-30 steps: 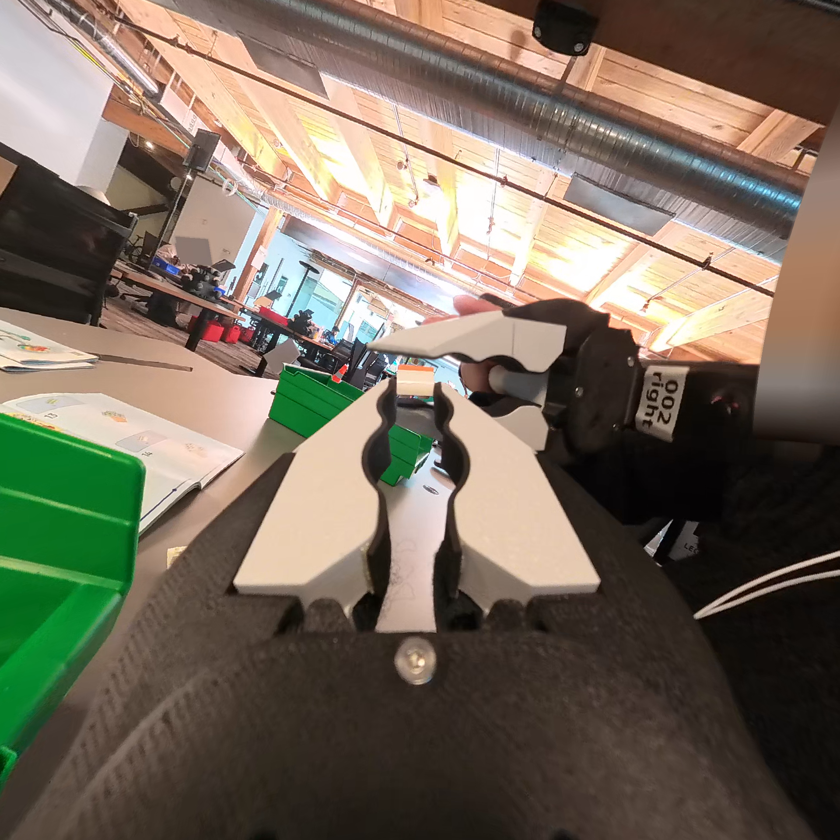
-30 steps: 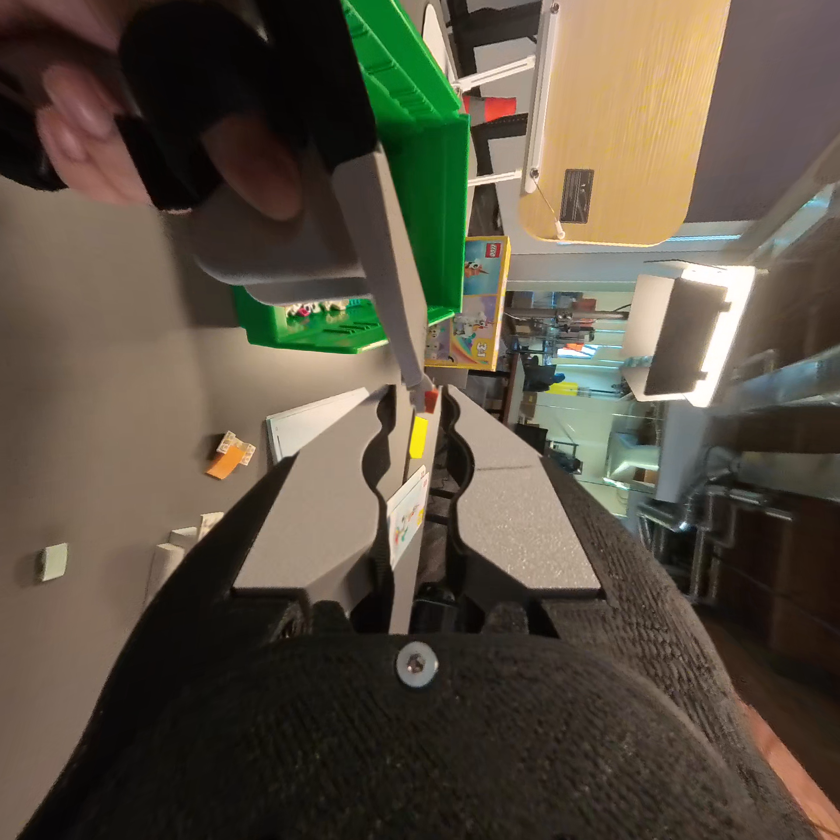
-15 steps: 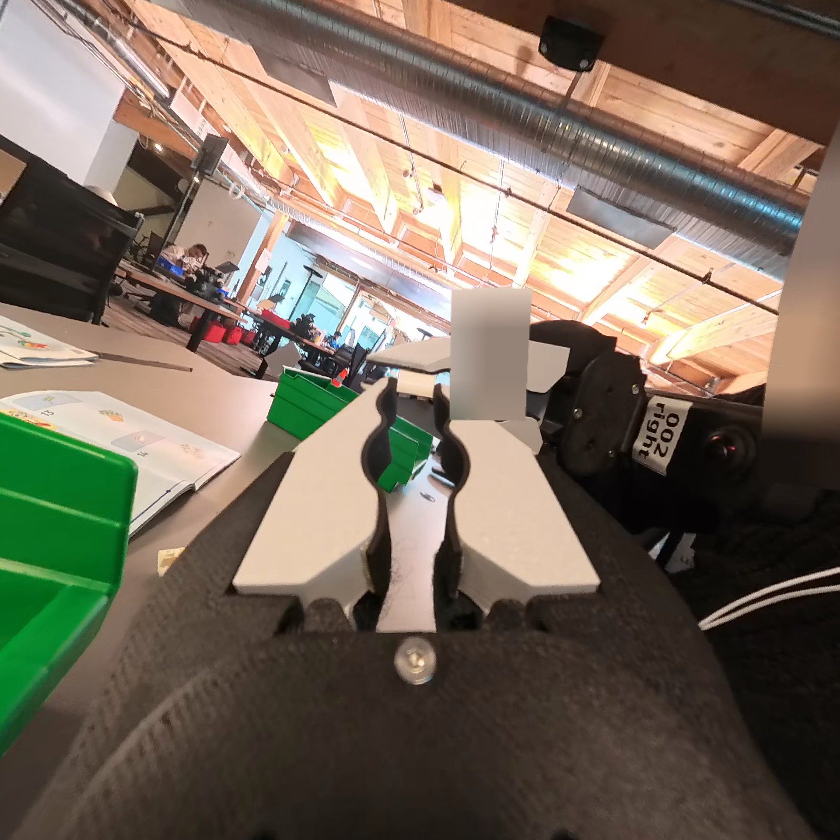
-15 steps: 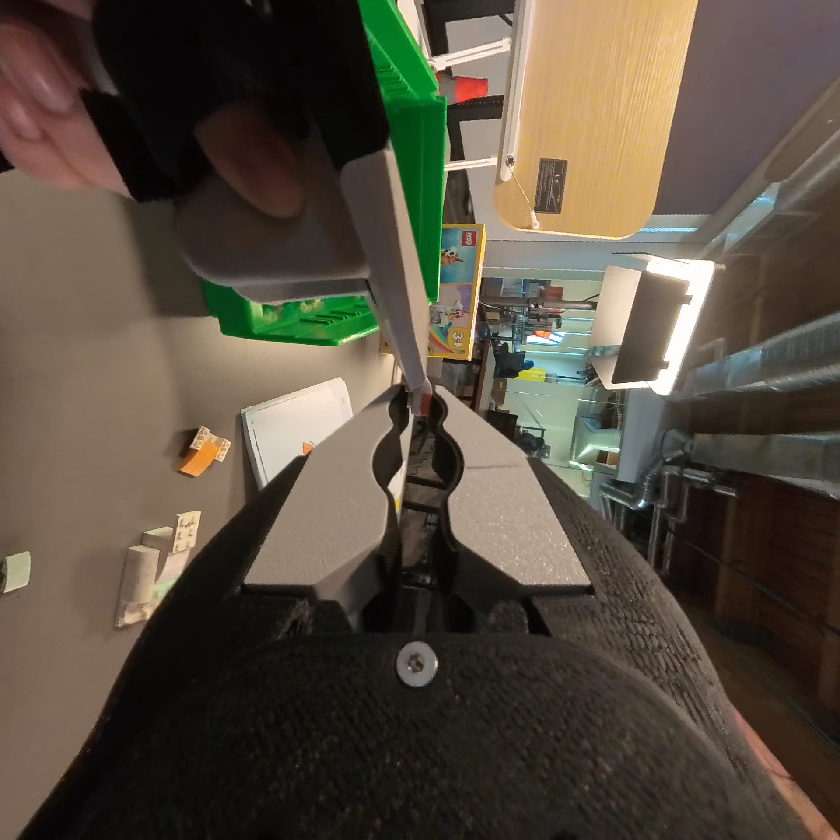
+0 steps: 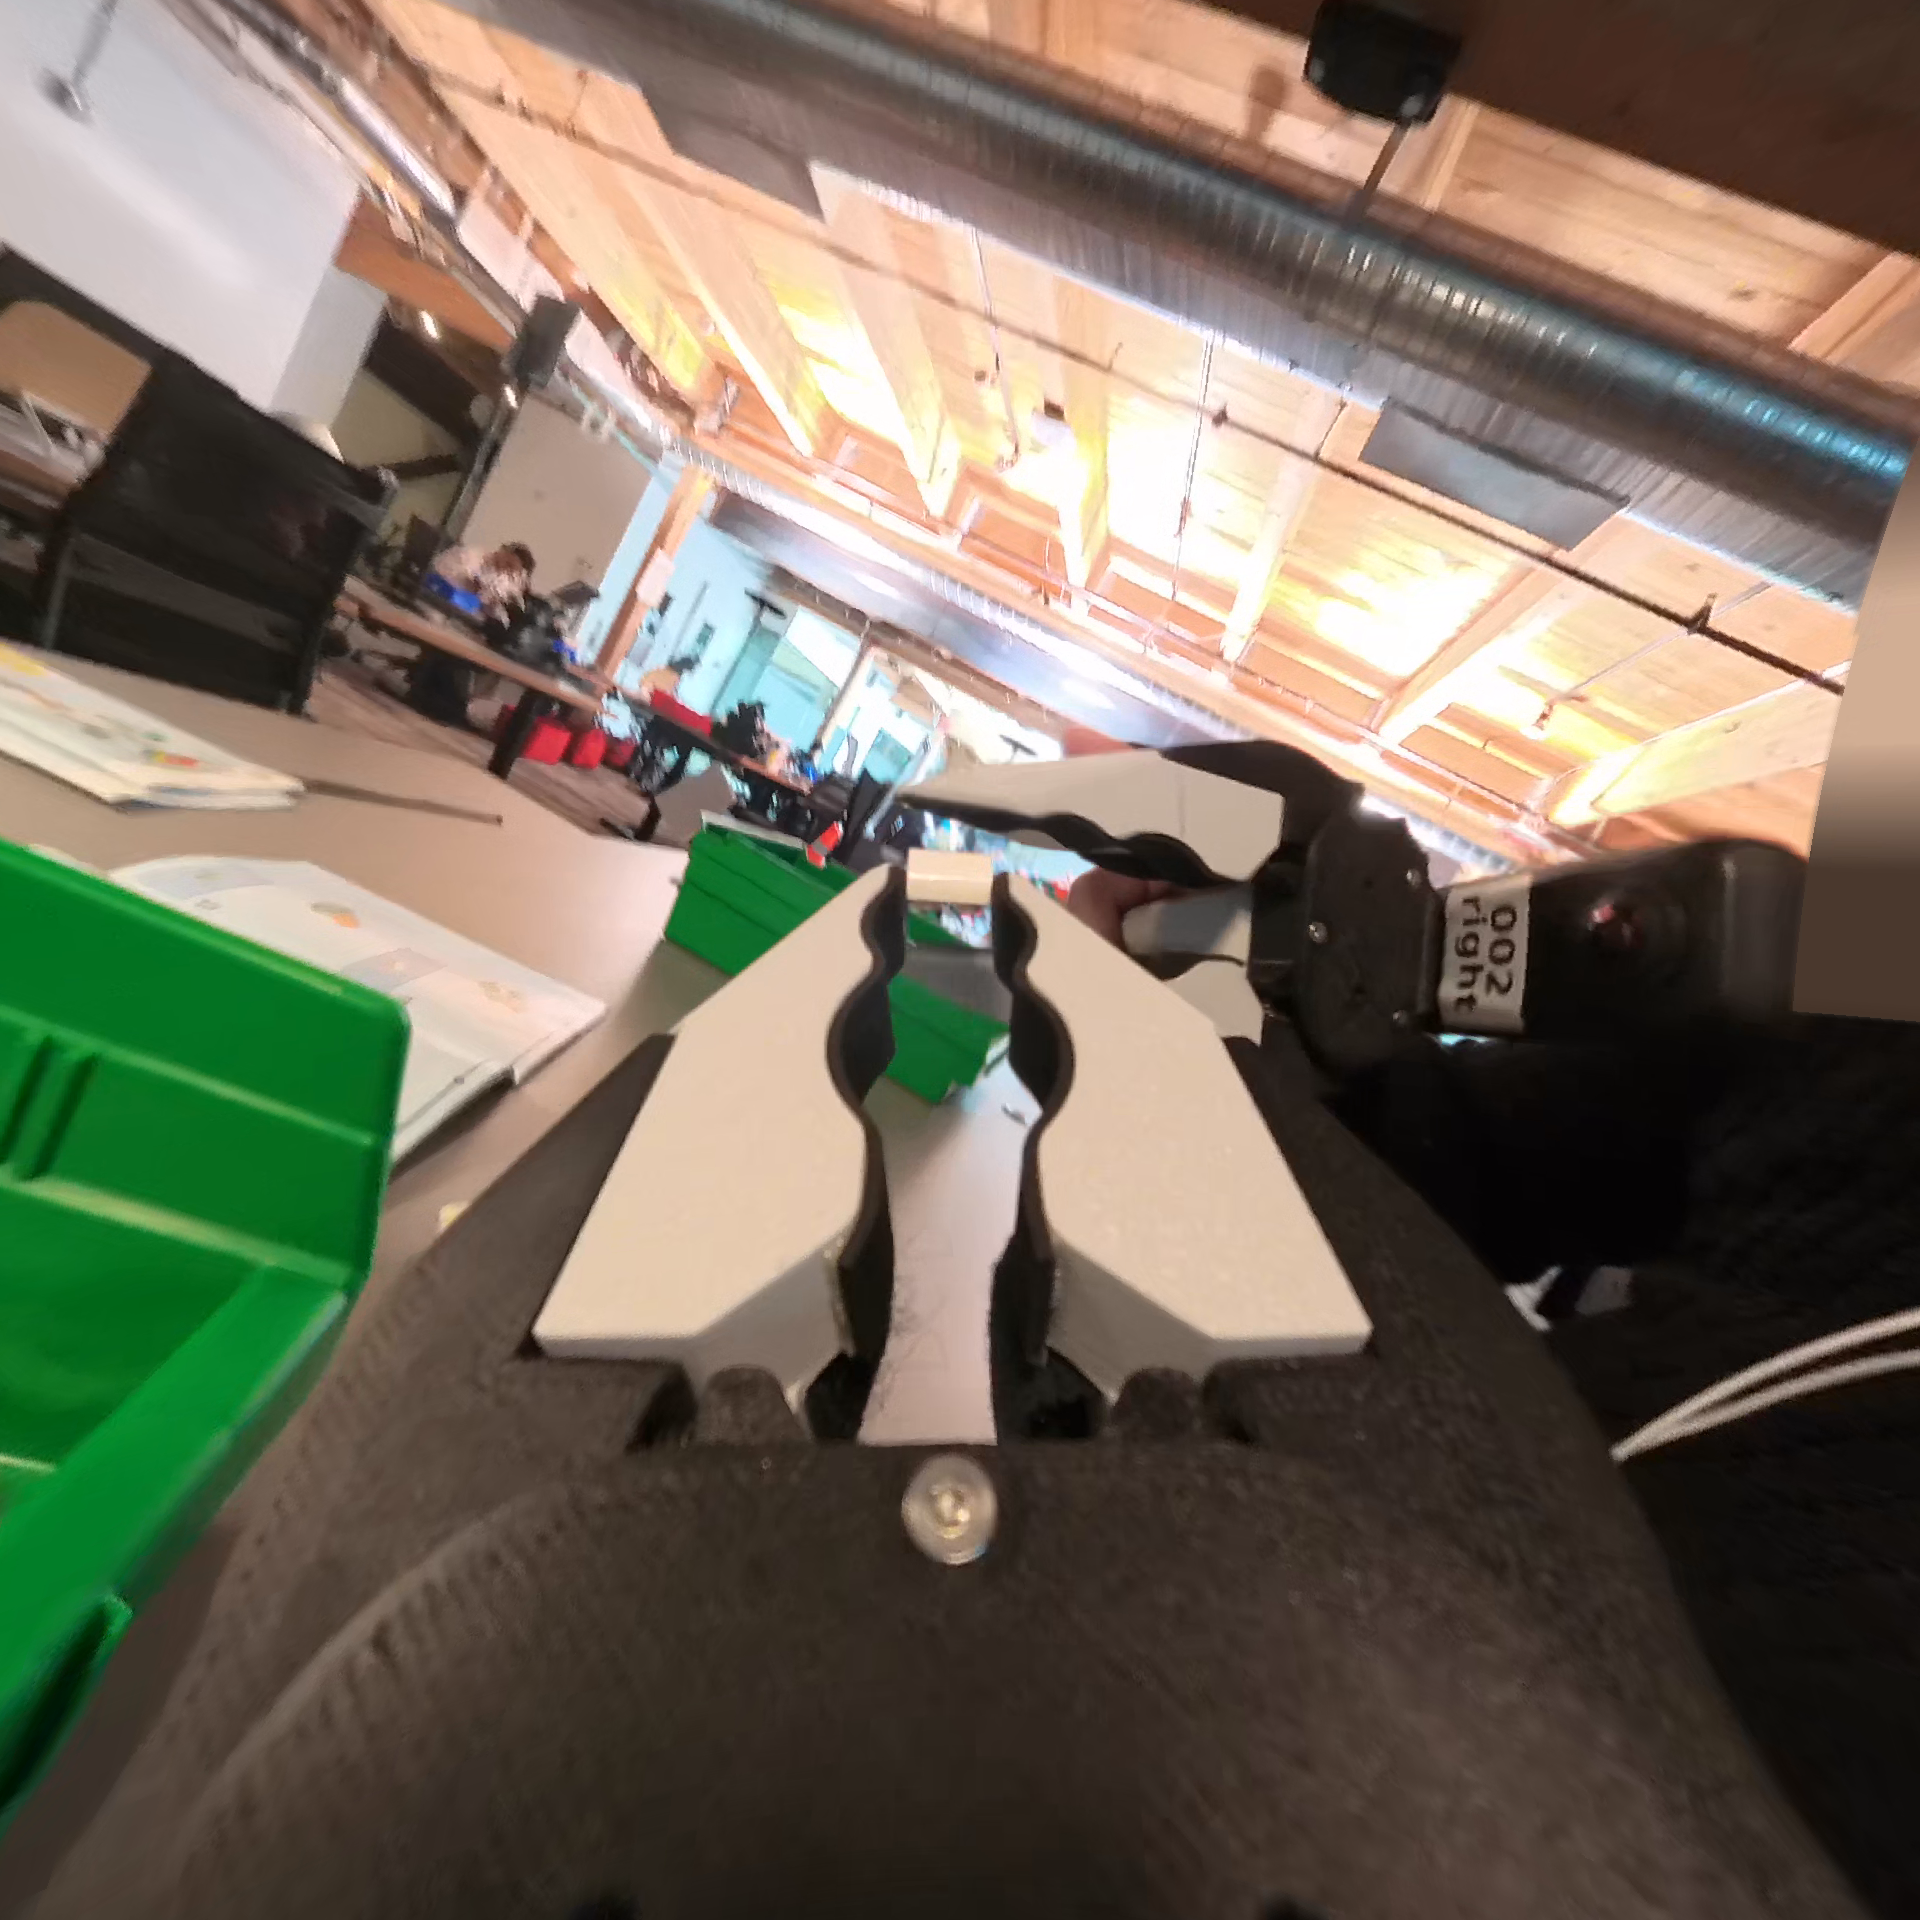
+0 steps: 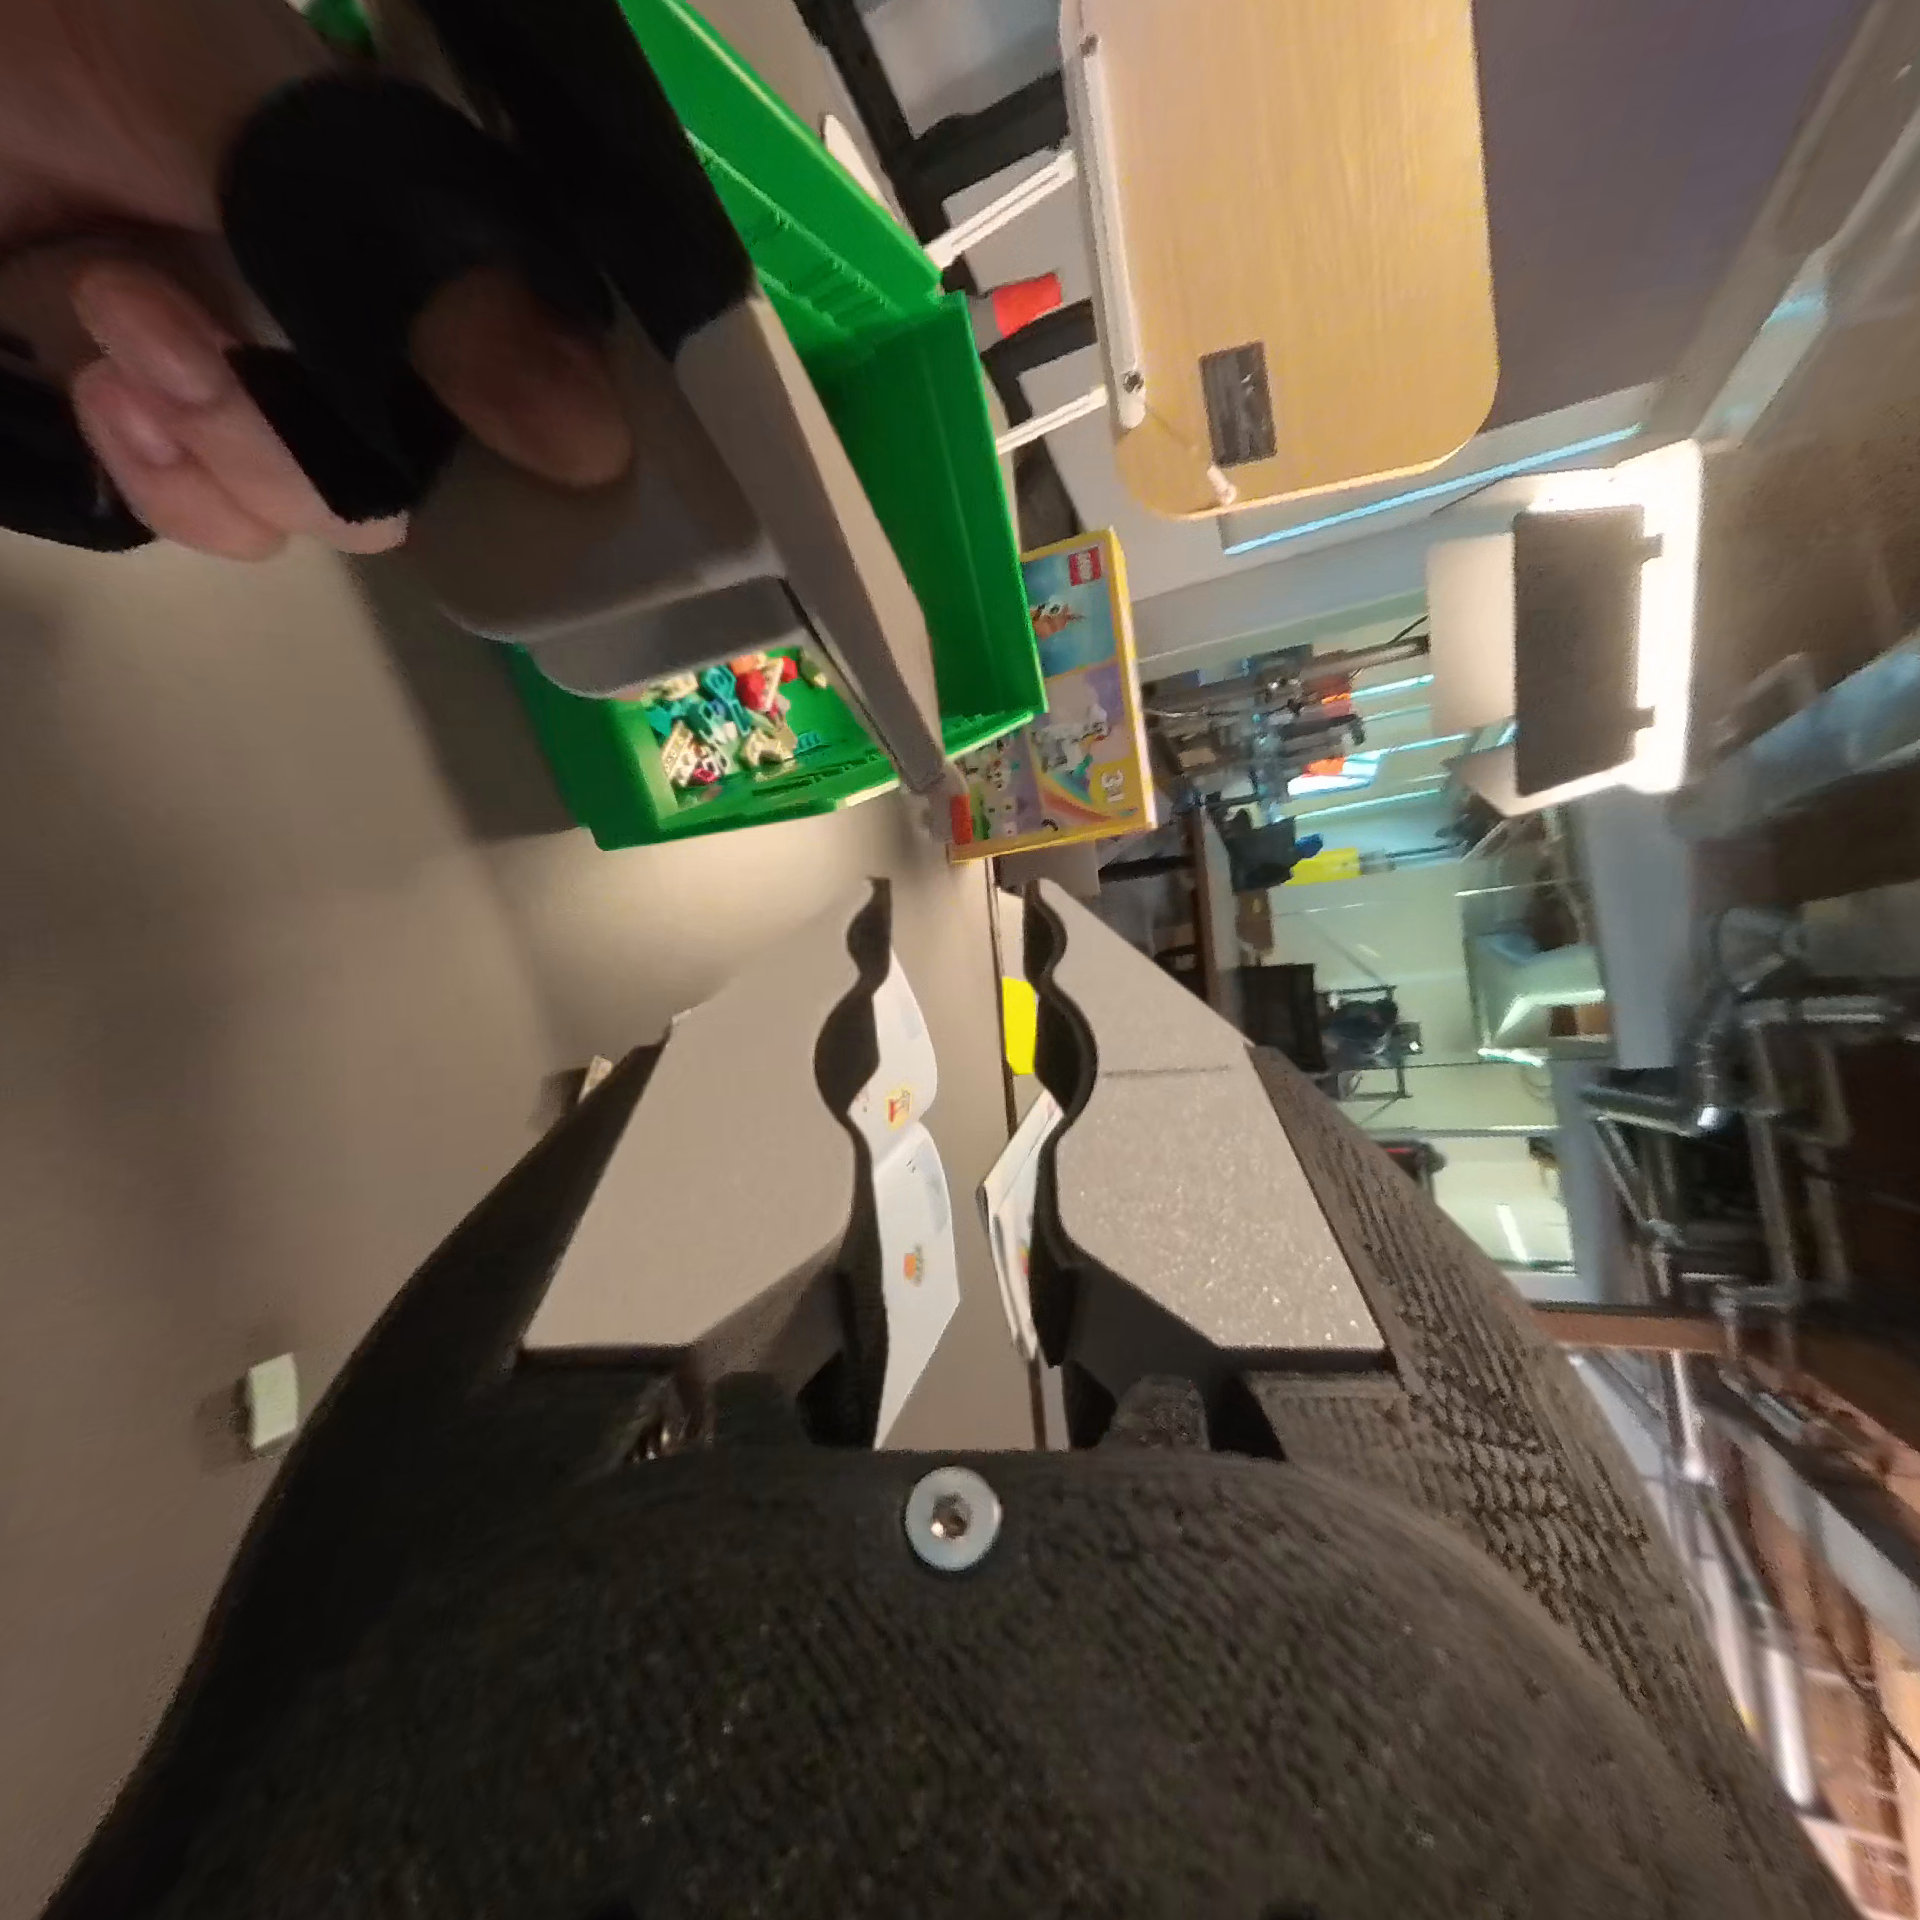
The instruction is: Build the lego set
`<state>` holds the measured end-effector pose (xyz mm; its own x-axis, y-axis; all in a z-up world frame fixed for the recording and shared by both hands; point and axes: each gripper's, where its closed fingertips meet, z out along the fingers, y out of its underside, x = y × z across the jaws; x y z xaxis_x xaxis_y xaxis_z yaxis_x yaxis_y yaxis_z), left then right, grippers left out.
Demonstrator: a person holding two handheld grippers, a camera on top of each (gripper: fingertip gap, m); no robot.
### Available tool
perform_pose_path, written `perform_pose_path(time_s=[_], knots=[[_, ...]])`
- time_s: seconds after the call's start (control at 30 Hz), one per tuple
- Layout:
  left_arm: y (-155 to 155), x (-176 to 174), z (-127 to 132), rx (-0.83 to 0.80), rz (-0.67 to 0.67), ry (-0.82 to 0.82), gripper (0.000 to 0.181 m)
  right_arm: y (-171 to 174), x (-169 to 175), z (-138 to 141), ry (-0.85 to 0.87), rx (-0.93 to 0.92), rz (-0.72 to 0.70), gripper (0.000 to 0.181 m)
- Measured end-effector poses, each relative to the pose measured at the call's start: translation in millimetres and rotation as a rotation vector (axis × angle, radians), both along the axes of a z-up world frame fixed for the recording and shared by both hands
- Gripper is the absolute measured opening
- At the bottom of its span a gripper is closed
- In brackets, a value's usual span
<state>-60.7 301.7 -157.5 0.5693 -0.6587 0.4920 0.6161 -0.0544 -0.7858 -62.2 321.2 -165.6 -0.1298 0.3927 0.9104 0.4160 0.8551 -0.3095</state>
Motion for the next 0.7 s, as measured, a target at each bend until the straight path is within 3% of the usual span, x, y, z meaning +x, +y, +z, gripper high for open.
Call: perform_pose_path(time_s=[0.17, 0.2, 0.4, 0.63, 0.7], knots=[[5, 19, -12, -0.045, -0.06, 0.037, 0.015, -6, 8, -5, 0.031, 0.077, 0.057, 0.017], [5, 21, -13, -0.048, -0.066, 0.034, 0.015, -6, 11, -8, 0.025, 0.08, 0.064, 0.008], [17, 33, -29, -0.11, -0.074, 0.112, 0.015, 5, 23, -27, 0.046, -0.046, 0.07, 0.006], [34, 40, -45, -0.148, -0.017, 0.209, 0.015, 22, 28, -42, 0.11, -0.125, 0.102, 0.007], [39, 39, -48, -0.135, 0.041, 0.263, 0.023, 44, 29, -37, 0.205, -0.122, 0.083, 0.007]])
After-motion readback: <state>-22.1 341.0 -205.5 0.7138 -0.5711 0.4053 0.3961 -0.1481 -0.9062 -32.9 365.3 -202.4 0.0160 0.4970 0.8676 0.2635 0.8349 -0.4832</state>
